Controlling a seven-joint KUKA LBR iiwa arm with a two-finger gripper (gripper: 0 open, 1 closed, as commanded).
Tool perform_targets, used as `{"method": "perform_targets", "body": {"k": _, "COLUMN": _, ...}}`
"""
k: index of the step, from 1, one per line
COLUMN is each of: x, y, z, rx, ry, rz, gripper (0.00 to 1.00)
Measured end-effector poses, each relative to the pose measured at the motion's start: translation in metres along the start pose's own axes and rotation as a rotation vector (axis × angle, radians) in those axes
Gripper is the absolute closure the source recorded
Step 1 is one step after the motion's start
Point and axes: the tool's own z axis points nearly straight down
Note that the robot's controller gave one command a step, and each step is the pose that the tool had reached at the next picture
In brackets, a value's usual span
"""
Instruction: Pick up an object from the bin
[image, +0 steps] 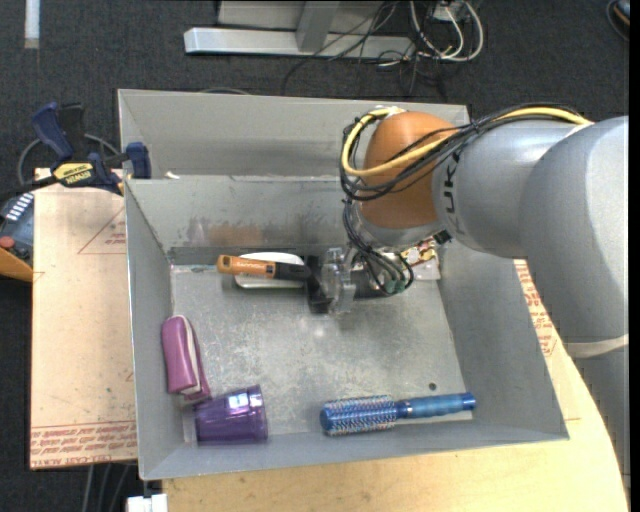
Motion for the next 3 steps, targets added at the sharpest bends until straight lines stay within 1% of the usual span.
{"method": "perform_targets", "body": {"k": 1, "x": -0.001, "y": 0.019, "z": 0.000, "rx": -0.001, "ry": 0.000, "rz": 0.009, "gripper": 1.00}}
{"method": "perform_targets", "body": {"k": 2, "x": -0.001, "y": 0.031, "z": 0.000, "rx": 0.000, "ry": -0.003, "rz": 0.006, "gripper": 1.00}}
{"method": "perform_targets", "body": {"k": 3, "x": 0.006, "y": 0.042, "z": 0.000, "rx": -0.001, "ry": -0.004, "rz": 0.004, "gripper": 1.00}}
